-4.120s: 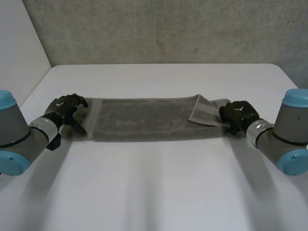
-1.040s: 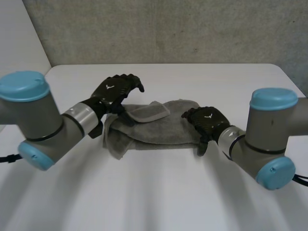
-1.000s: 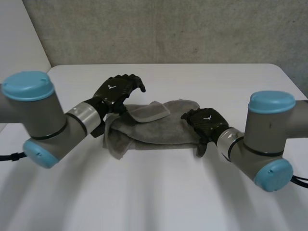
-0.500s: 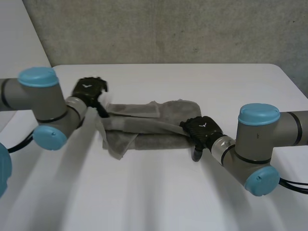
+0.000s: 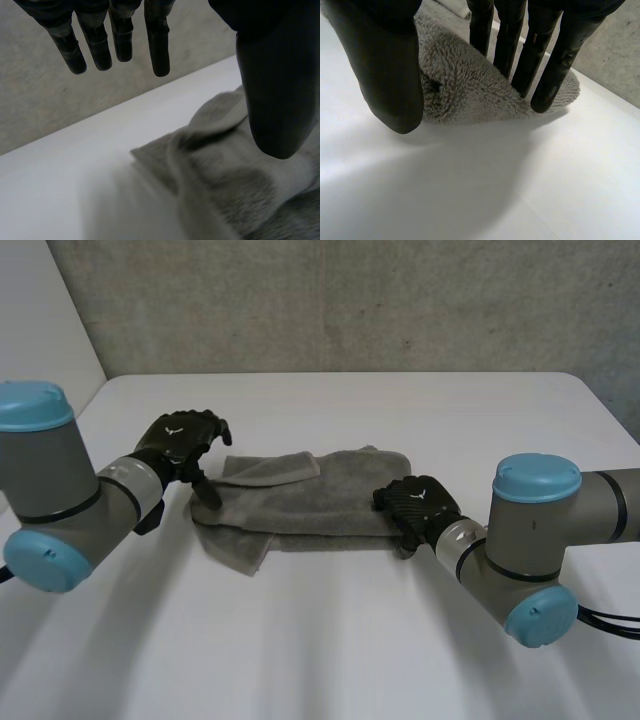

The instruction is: Fold the towel.

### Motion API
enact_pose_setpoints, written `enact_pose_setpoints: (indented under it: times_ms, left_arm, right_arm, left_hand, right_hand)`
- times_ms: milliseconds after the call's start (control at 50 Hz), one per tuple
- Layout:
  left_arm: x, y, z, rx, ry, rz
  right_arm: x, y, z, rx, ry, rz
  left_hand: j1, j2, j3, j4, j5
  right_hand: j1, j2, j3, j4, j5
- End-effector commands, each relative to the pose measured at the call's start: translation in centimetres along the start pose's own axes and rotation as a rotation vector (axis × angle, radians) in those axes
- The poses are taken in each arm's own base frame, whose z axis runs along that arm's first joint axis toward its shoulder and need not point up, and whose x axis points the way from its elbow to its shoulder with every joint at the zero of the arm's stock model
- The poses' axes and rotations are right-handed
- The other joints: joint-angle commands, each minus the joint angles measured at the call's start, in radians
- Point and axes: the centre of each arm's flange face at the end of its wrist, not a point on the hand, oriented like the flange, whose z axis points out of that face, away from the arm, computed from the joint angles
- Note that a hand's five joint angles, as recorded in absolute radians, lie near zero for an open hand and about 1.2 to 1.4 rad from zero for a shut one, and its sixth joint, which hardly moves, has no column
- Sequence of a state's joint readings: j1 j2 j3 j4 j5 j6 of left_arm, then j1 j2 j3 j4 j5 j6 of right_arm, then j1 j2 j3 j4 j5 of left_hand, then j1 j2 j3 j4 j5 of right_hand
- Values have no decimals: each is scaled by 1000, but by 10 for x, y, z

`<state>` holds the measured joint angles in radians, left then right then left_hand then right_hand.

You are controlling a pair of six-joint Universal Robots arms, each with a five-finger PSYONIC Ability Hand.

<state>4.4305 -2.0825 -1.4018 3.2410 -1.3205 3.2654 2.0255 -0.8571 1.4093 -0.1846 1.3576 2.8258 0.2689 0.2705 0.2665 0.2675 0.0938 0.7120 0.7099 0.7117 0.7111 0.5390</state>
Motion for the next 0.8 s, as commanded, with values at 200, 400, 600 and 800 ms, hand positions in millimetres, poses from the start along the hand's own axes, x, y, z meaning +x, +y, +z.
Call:
enact_pose_setpoints:
  times_ms: [200, 400, 600, 800]
  left_arm:
    - [24, 15, -39, -32, 205, 10]
    - [21, 39, -28, -62, 203, 235]
    - [4, 51, -3, -84, 75, 299]
    - [-2, 47, 17, -47, 47, 310]
  right_arm:
    - [-3, -6, 2, 35, 0, 0]
    - [-4, -9, 0, 39, 0, -2]
    - [-6, -6, 3, 36, -12, -3]
    - [-7, -2, 9, 45, -11, -5]
  left_hand:
    - [30, 28, 32, 31, 30]
    - [162, 160, 164, 163, 162]
    - [209, 207, 211, 210, 209]
    - [737, 736, 740, 739, 738]
  right_hand:
    - [42, 44, 43, 43, 41]
    - [39, 42, 40, 40, 38]
    - [42, 44, 43, 43, 41]
    - [412, 414, 413, 413, 411]
